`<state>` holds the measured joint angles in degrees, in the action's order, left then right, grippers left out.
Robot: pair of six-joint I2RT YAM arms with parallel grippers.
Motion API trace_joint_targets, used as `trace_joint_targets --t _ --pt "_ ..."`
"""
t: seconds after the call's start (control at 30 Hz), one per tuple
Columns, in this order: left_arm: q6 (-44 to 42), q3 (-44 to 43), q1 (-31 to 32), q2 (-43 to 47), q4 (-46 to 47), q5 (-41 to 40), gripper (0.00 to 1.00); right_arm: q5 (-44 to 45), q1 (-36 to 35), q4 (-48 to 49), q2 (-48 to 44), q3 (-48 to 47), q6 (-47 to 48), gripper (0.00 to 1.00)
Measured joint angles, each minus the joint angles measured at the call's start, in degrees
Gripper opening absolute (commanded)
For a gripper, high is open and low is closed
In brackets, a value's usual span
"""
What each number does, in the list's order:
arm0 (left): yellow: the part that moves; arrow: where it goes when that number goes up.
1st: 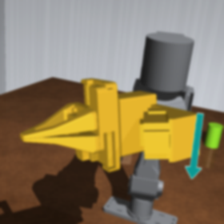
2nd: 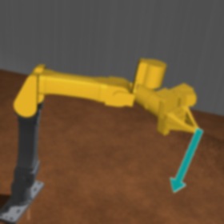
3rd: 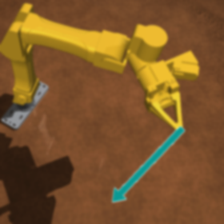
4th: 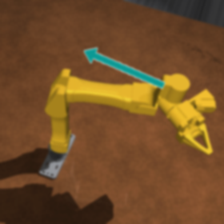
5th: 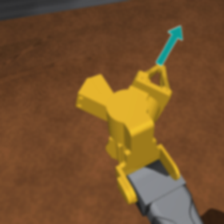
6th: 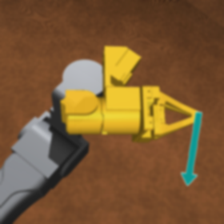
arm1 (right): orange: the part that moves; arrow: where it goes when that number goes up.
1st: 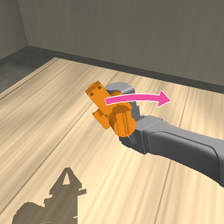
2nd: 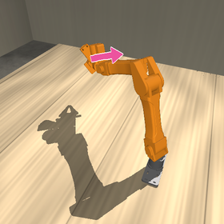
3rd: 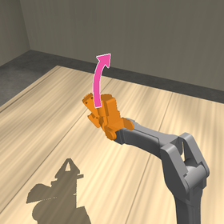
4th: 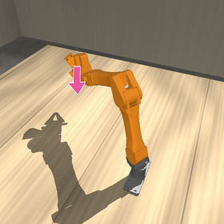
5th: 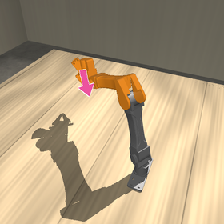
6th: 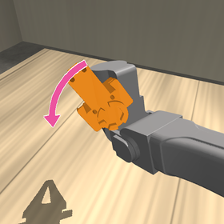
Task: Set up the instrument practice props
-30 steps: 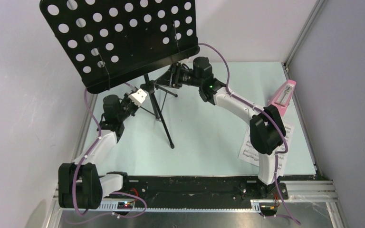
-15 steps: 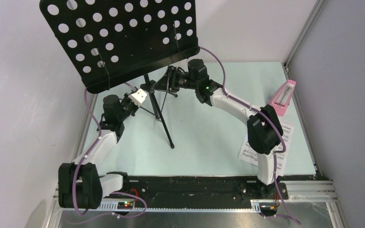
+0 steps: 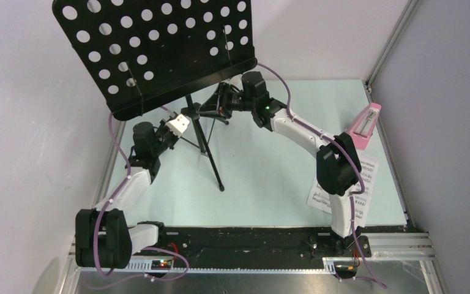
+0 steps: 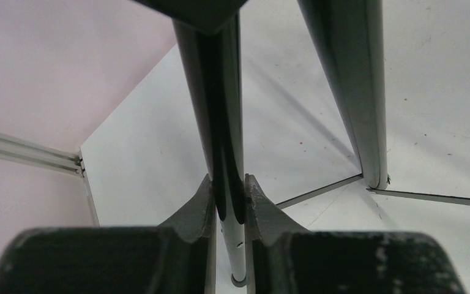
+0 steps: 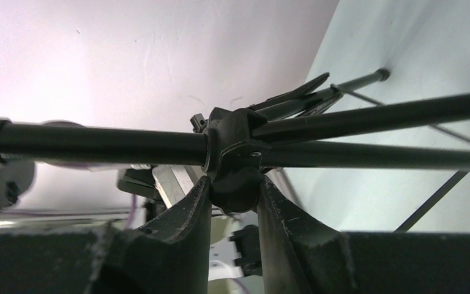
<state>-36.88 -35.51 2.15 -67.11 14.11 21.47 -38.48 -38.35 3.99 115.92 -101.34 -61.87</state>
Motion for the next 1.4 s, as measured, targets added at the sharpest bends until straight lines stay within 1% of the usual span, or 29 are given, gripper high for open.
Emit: trace_joint_targets --t 0.1,0.2,0.23,0.27,0.3,0.33,0.37,0.4,0.47,0.53,0.6,0.7,0.77,0.9,1.03,1.2,1.4 --pt "0.0 0.0 0.0 -0.2 0.3 0.0 0.0 -2.8 0.8 -3.4 1.9 -3.2 -6.7 0.0" --pt "0.0 0.0 0.0 -0.2 0.4 0.0 0.0 -5.0 1.2 -3.5 2.8 -3.5 -14.5 0.0" --pt "0.0 0.0 0.0 -0.2 0.4 0.0 0.0 -5.3 1.2 -3.7 2.9 -3.5 -16.8 0.01" --pt "0.0 0.0 0.0 -0.2 0.4 0.1 0.0 -5.6 1.2 -3.7 3.0 -3.5 -18.8 0.1" --pt "0.0 0.0 0.0 -0.2 0.4 0.1 0.0 -5.8 1.2 -3.7 3.1 -3.5 -20.7 0.15" --pt "0.0 0.0 0.0 -0.2 0.4 0.1 0.0 -6.0 1.2 -3.7 3.2 -3.5 -22.3 0.27" --pt "0.0 0.0 0.0 -0.2 0.4 0.1 0.0 -6.2 1.2 -3.7 3.3 -3.4 -23.5 0.35" --pt "0.0 0.0 0.0 -0.2 0.4 0.1 0.0 -6.3 1.2 -3.7 3.3 -3.4 -24.2 0.48" --pt "0.0 0.0 0.0 -0.2 0.4 0.1 0.0 -6.3 1.2 -3.5 3.3 -3.3 -25.0 0.59" --pt "0.0 0.0 0.0 -0.2 0.4 0.1 0.0 -5.9 1.2 -2.9 3.3 -3.3 -24.5 0.65" --pt "0.0 0.0 0.0 -0.2 0.4 0.1 0.0 -5.0 1.4 -2.5 3.2 -2.8 -22.5 0.68" --pt "0.0 0.0 0.0 -0.2 0.4 0.1 0.0 -3.4 1.7 -1.7 2.2 0.9 -18.9 0.7" --pt "0.0 0.0 0.1 -0.3 0.5 0.3 0.0 -2.8 2.0 1.8 1.4 3.3 -17.2 0.69" --pt "0.0 0.0 0.3 -0.3 0.5 0.5 0.0 -1.1 2.5 3.8 -0.7 5.2 -10.5 0.7" --pt "0.0 0.0 0.3 -0.3 0.5 0.6 0.0 -0.9 3.5 12.0 -2.0 8.4 -5.2 0.7" --pt "0.0 0.0 0.3 -0.3 0.5 0.6 0.0 -1.7 3.7 17.0 -2.0 8.2 -0.9 0.71" --pt "0.0 0.0 0.3 -0.3 0.5 0.6 0.0 -2.8 2.2 18.0 -2.0 8.2 5.2 0.7"
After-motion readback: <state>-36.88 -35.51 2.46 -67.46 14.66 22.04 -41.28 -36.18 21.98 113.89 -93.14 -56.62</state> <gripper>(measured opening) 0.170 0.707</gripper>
